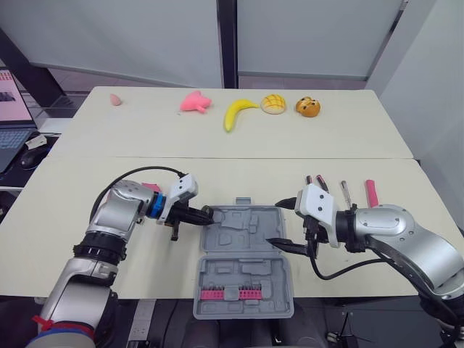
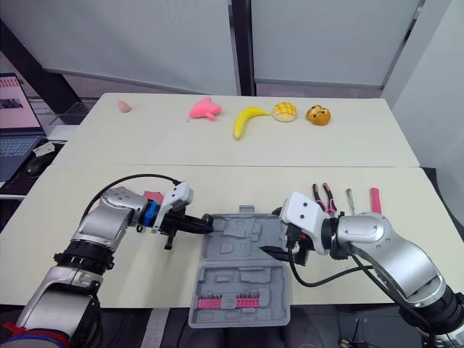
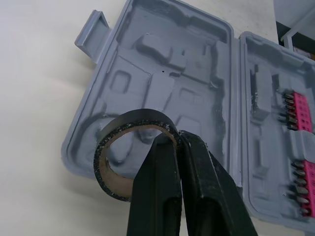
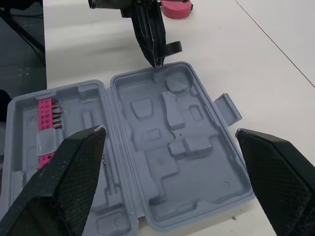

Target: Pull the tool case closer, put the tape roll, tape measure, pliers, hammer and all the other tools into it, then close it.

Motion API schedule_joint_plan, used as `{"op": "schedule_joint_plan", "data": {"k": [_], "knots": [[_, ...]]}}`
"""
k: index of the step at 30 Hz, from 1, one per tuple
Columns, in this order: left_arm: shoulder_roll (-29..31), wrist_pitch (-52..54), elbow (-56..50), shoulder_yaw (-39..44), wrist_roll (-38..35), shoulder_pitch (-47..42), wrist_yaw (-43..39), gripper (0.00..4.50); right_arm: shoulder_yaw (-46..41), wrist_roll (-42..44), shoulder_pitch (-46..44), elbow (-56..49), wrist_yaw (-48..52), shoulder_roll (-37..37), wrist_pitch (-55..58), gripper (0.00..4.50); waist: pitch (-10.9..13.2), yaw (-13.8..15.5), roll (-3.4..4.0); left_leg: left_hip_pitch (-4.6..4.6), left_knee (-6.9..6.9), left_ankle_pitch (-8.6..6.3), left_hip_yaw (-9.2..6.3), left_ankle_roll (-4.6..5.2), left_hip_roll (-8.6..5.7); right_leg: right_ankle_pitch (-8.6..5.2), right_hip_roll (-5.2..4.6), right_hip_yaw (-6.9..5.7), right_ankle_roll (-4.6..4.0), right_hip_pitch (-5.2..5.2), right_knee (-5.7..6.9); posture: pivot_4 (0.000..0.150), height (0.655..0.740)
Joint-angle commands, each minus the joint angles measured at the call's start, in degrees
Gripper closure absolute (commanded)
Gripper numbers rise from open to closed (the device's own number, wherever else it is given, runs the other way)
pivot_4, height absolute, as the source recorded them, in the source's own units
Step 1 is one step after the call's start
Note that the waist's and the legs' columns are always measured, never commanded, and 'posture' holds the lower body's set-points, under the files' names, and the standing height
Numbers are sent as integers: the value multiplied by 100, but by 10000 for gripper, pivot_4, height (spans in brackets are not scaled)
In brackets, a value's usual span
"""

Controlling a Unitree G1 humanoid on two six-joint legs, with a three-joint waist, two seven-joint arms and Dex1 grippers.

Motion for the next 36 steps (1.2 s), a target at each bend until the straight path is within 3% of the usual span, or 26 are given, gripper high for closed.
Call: {"op": "schedule_joint_plan", "data": {"k": [1, 26, 30, 36], "knots": [[-100, -8, -4, -108, 23, -90, 172, 44890, -61, 38, -65, -247, -60, 20, 42, 0, 0, 2, 0, 0, 1, 0, 0, 0, 0, 0, 0, 0, 0, 0, 0, 1500, 7400], [-498, -111, 988, -408, 387, -529, 823, 44890, -128, 83, 44, -412, -185, -4, 205, 0, -1, 5, 0, -3, 37, 0, 0, 0, -2, 6, 1, 3, 6, 7, 15, 1500, 7400], [-418, 7, 814, -397, 339, -525, 725, 35252, -155, 96, 63, -438, -186, -18, 234, 0, -1, 3, 0, -2, 47, 0, -1, 0, -3, 6, 3, 5, 7, 7, 28, 1500, 7400], [-253, 159, 391, -257, 158, -441, 641, 16000, -184, 99, 61, -435, -185, -12, 253, 0, -1, 3, 0, -4, 47, -1, -1, 1, -2, 6, 4, 6, 7, 5, 27, 1500, 7400]]}}
